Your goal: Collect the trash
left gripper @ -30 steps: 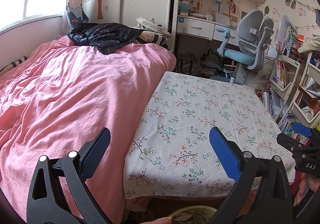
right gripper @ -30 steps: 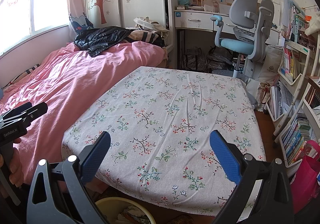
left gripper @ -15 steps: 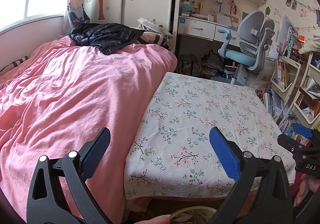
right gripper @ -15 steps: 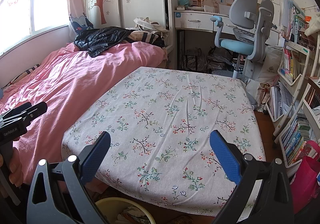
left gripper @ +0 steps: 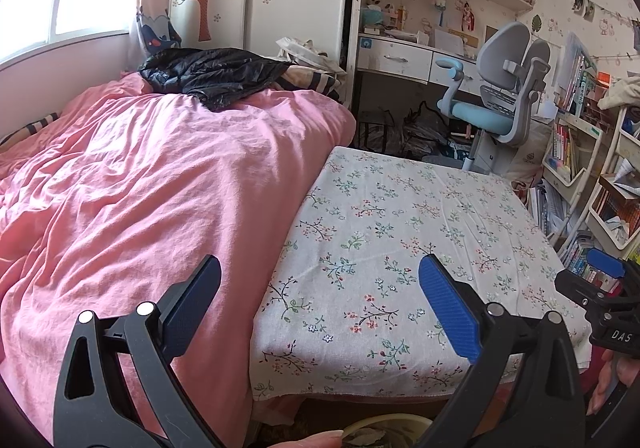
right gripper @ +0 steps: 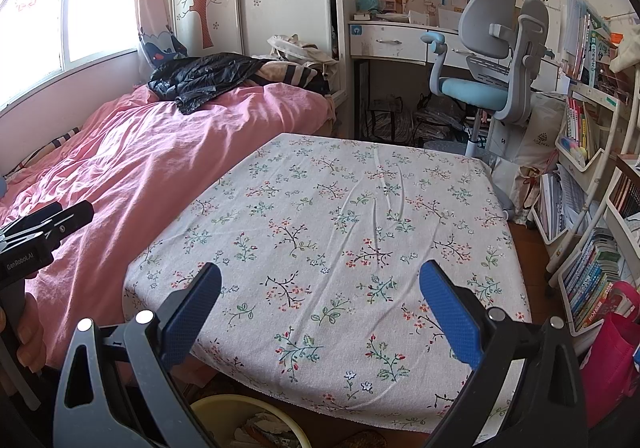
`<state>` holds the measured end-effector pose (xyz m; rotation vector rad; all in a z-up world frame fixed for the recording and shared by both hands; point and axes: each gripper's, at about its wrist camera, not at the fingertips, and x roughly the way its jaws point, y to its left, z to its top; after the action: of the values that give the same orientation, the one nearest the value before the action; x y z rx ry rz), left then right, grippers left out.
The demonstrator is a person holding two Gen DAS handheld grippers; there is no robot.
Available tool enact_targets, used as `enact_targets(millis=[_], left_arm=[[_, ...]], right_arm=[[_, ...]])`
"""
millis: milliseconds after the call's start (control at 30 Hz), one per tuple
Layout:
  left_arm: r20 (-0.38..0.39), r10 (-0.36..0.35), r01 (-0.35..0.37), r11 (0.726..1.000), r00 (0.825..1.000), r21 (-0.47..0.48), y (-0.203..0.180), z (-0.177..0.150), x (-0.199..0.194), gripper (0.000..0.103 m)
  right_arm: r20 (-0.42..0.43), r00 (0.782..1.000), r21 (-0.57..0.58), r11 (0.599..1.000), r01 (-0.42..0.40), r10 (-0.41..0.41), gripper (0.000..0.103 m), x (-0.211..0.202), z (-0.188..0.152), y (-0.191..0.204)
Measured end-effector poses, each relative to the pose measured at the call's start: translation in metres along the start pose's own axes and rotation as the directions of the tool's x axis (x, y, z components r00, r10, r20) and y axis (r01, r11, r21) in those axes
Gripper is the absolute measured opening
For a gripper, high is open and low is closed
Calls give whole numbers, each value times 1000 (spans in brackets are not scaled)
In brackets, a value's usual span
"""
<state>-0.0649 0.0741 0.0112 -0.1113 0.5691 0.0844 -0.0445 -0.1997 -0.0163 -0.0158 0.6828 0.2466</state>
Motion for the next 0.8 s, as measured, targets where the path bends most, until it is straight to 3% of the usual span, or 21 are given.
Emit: enact_targets(millis=[800], left_arm=[[-5, 4, -4, 999, 1000, 35, -11, 0, 4, 96]], right_arm=[[20, 1000, -17, 1000, -13, 13, 95, -1, 6, -2]])
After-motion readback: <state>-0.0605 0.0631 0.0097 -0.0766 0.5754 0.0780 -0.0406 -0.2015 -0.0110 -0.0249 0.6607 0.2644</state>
